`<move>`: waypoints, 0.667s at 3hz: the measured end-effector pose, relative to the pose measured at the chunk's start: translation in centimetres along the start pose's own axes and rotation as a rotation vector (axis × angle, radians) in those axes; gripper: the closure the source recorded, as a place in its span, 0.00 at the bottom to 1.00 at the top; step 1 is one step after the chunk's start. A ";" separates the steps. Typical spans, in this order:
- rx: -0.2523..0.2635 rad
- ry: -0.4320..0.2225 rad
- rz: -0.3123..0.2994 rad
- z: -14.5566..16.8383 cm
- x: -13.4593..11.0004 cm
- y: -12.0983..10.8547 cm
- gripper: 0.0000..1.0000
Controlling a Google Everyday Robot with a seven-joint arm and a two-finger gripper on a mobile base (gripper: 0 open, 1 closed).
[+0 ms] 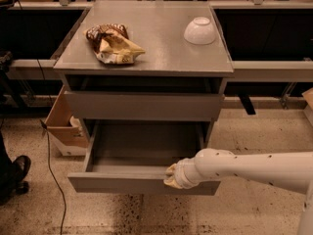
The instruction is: Close middle drawer
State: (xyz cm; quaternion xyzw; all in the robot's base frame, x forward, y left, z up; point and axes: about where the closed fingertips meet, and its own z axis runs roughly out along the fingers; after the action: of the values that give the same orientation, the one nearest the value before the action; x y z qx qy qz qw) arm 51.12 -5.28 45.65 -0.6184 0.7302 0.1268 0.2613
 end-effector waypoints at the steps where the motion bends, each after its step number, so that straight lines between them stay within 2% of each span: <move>1: 0.006 -0.005 -0.019 -0.6 -0.8 -0.5 0.49; 2: 0.022 -0.011 -0.056 -2.2 -2.6 -1.2 0.71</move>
Offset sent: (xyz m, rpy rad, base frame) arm 0.0199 0.0155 0.0785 -0.0131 -0.1124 0.0715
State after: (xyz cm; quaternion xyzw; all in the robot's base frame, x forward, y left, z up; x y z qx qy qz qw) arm 52.03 -4.45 49.10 -0.6351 0.7125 0.1144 0.2755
